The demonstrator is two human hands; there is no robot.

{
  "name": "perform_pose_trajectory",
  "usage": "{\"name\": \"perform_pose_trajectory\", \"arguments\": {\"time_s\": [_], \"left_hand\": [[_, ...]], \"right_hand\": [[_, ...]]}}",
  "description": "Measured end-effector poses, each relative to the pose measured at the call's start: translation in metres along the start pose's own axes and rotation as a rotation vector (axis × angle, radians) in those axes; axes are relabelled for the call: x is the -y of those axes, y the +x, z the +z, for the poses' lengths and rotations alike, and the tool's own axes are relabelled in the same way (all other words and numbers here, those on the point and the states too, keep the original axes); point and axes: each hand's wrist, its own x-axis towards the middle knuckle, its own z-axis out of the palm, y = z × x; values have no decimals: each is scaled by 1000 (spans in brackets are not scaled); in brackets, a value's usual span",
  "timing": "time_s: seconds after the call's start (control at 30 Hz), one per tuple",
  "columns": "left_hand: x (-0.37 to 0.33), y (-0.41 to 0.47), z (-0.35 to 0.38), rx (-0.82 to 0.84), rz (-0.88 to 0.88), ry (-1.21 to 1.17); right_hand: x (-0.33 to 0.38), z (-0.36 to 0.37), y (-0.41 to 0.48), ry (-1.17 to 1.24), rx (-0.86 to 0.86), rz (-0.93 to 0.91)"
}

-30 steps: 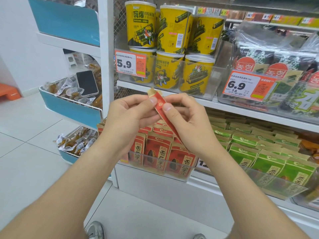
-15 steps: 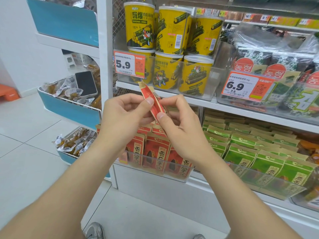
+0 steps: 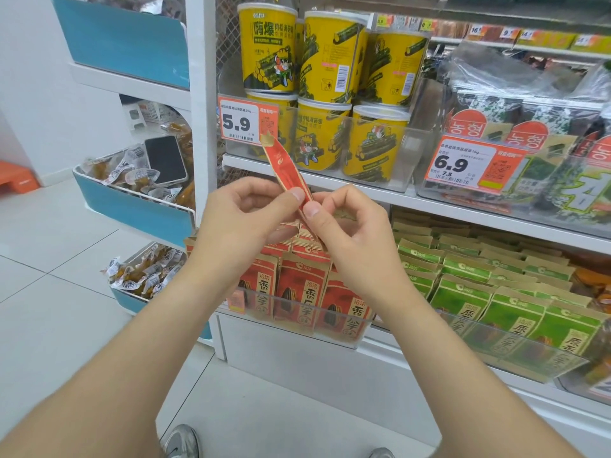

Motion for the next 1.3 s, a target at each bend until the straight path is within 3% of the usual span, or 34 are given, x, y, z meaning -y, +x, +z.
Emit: {"name": "perform_pose_trajectory", "arguments": {"time_s": [0.2,0.47,0.6,0.73,0.9,1.07,1.2,1.3], "left_hand": [[8,1,-5,135,55,256],[1,-2,-3,231,29,152],[3,-2,-2,238,-44,106],[-1,-2,0,213,-171,-119],[1,-3,1,141,-146,-40],[-5,0,-3,71,-251,-39],[-1,6,-9,5,-223,-59],[5,11,-19,17,-49,181]], "right_hand": [[-2,1,2,58,-42,31],[-8,1,8,66,-74,64],[-12,2,7,-148,-97,-56],[-12,-5,3,-438,-4,-264],[-12,-1,-5,-687,182,-391],[-23,0,1,-891,132,-489],[-23,2,3,-764,38,-484],[-17,1,5,-483,-38,-341]]}}
